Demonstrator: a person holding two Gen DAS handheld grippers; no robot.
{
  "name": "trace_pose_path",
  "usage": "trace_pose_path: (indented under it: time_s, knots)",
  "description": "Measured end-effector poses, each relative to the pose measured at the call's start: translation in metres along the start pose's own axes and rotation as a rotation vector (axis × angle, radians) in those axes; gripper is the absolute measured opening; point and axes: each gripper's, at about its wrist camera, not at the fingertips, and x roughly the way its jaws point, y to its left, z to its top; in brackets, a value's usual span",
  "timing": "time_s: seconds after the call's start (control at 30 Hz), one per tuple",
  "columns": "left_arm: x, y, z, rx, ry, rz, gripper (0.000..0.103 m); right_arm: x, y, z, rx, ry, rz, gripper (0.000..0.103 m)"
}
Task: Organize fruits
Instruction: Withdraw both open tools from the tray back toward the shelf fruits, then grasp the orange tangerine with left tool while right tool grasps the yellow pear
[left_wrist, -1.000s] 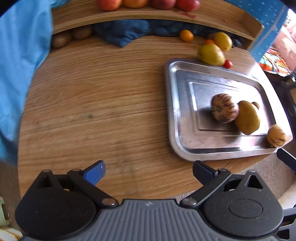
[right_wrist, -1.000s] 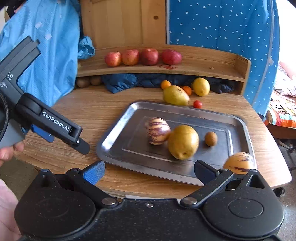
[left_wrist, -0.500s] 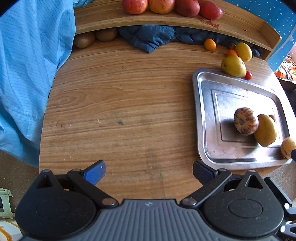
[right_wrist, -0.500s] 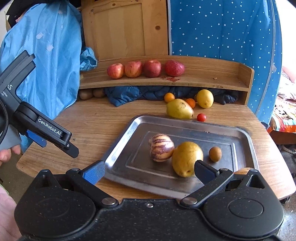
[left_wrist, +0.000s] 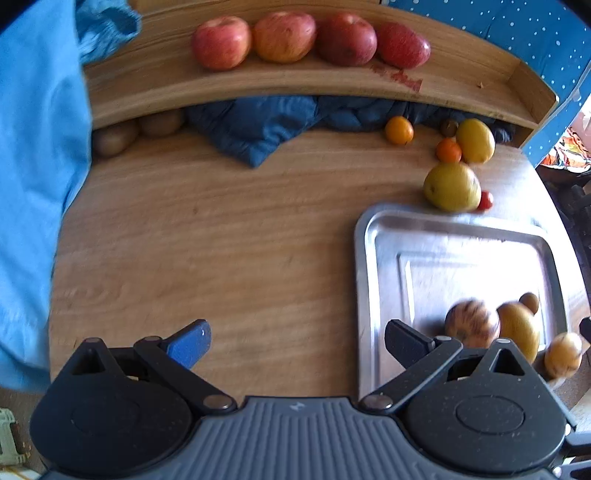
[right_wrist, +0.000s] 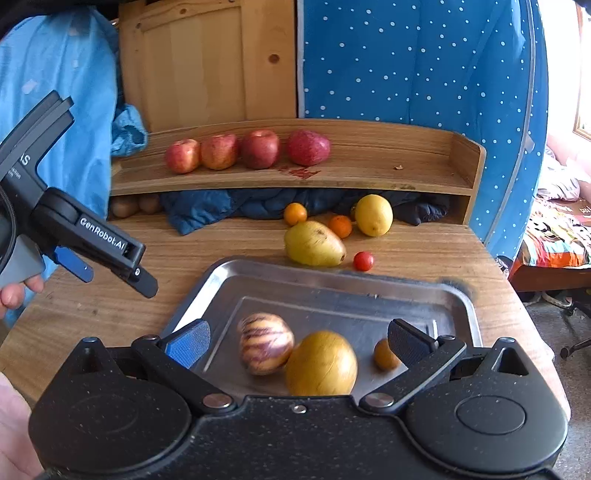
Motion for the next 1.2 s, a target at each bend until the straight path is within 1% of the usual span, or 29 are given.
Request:
trace_pose_path:
  time_s: [0.3,0.43,0.57,0.63,0.9,1.07,1.2]
  knots:
    - [0.025,-0.019,0.061,0.005,-0.032,-0.069,0.102,0.042,-0.010,0.023,0.003,0.031,-0.023,0.102]
    - [0.040,-0.029,0.084,0.032,-0.057,-0.117,0.102,0.061,-0.009,0.038,-0.031,0.036,-0.021,0.102]
    - [0.060,-0.040,0.103,0.074,-0.081,-0.159,0.102,0.084,-0.008,0.053,-0.081,0.068,-0.026,0.102]
    - [0.071,-0.046,0.112,0.087,-0.079,-0.177,0.102,0.098,-0.009,0.060,-0.096,0.097,-0.025,0.102]
    - [0.106,-0.069,0.139,0.072,-0.063,-0.234,0.102,0.147,-0.013,0.080,-0.119,0.179,-0.026,0.102]
    - [0.118,-0.079,0.148,0.097,-0.074,-0.251,0.102,0.166,-0.006,0.087,-0.157,0.200,-0.029,0.102]
    - [0.123,-0.082,0.153,0.084,-0.082,-0.246,0.100,0.178,-0.002,0.088,-0.174,0.220,-0.027,0.101]
